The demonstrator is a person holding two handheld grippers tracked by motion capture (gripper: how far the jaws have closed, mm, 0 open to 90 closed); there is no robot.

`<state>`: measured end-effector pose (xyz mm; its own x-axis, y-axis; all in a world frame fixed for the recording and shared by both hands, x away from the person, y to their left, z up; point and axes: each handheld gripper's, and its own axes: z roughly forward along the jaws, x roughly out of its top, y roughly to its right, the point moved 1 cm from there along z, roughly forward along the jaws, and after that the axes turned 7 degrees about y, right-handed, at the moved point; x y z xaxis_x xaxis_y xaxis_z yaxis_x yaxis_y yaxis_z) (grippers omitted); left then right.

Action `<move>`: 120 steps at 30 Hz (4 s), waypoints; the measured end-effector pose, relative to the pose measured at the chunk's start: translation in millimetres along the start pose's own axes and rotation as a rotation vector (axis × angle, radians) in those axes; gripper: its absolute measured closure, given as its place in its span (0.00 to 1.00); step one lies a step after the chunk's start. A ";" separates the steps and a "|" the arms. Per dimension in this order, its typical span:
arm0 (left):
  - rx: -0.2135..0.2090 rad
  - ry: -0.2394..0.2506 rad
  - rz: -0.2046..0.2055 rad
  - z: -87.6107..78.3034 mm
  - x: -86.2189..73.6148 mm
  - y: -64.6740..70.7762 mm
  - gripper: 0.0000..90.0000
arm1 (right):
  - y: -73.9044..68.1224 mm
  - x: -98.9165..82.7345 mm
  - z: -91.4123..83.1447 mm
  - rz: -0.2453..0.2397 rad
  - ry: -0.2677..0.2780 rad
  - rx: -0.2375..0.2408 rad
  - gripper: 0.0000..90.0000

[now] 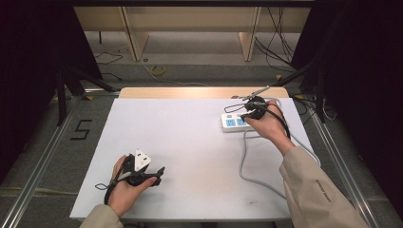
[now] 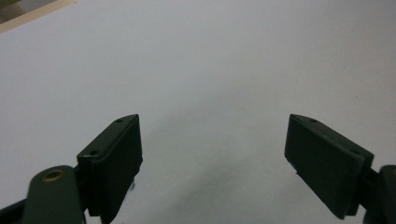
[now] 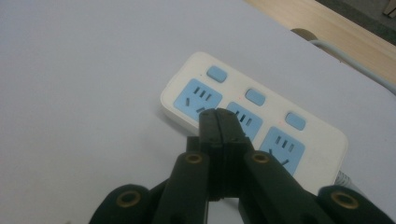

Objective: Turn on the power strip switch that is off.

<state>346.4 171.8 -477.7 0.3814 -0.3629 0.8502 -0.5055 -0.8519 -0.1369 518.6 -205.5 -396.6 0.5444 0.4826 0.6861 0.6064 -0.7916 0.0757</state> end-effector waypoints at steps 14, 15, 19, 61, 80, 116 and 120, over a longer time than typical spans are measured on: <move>0.000 -0.001 0.000 0.1 0.1 0.0 0.21 | 4.5 7.1 6.6 0.007 -0.006 -0.004 1.00; -0.001 -0.002 0.001 0.1 0.1 0.0 0.21 | 4.5 7.5 7.3 0.010 -0.008 -0.006 1.00; -0.001 -0.003 0.002 0.1 0.0 0.0 0.21 | 5.7 9.2 9.9 0.012 -0.009 -0.004 1.00; -0.009 -0.001 0.000 0.6 0.1 1.3 0.21 | 8.5 18.7 46.8 0.023 -0.064 0.002 1.00; -0.009 -0.001 0.001 0.8 0.0 1.3 0.21 | 10.1 27.6 56.5 0.027 -0.077 -0.001 1.00; -0.011 -0.003 0.001 1.0 -0.4 0.9 0.21 | 10.1 35.2 74.8 0.041 -0.100 -0.005 1.00; -0.011 -0.003 0.001 1.0 -0.5 0.8 0.21 | 9.3 35.1 76.9 0.043 -0.104 -0.005 1.00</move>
<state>346.6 170.9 -478.7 0.3834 -0.3645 0.8486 -0.5142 -0.8475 -0.1317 587.9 -167.1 -427.5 0.6274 0.4844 0.6097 0.5783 -0.8142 0.0517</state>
